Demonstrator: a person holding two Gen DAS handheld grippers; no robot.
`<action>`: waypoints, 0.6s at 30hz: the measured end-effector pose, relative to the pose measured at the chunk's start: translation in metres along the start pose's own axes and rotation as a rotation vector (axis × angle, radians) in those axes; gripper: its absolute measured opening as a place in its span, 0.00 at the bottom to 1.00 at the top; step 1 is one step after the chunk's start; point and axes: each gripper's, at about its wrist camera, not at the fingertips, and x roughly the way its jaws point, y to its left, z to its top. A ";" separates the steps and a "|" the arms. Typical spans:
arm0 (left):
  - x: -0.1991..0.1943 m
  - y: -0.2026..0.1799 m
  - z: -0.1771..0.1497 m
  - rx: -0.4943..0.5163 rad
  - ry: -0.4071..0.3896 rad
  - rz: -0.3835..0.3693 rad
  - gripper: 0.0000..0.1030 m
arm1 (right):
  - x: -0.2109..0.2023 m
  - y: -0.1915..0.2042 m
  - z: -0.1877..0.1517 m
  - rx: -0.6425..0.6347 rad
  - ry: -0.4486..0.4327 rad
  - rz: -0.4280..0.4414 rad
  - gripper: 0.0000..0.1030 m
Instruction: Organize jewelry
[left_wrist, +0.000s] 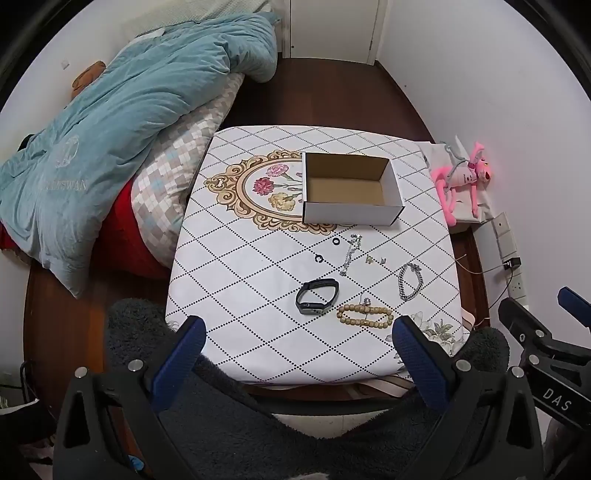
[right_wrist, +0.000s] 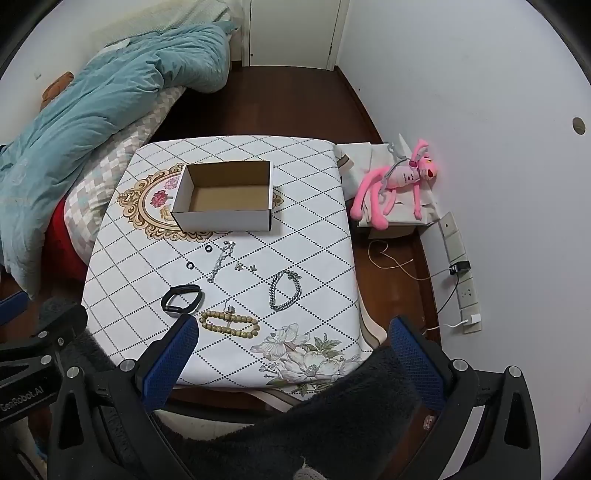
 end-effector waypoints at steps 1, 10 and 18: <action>-0.001 0.001 0.001 0.001 -0.001 -0.001 1.00 | -0.002 0.001 0.002 0.000 -0.001 -0.001 1.00; -0.010 0.001 0.004 0.002 -0.006 0.002 1.00 | -0.009 -0.002 0.006 0.005 -0.008 0.011 1.00; -0.013 -0.003 0.004 0.005 -0.012 0.004 1.00 | -0.011 0.000 0.006 0.002 -0.017 0.011 1.00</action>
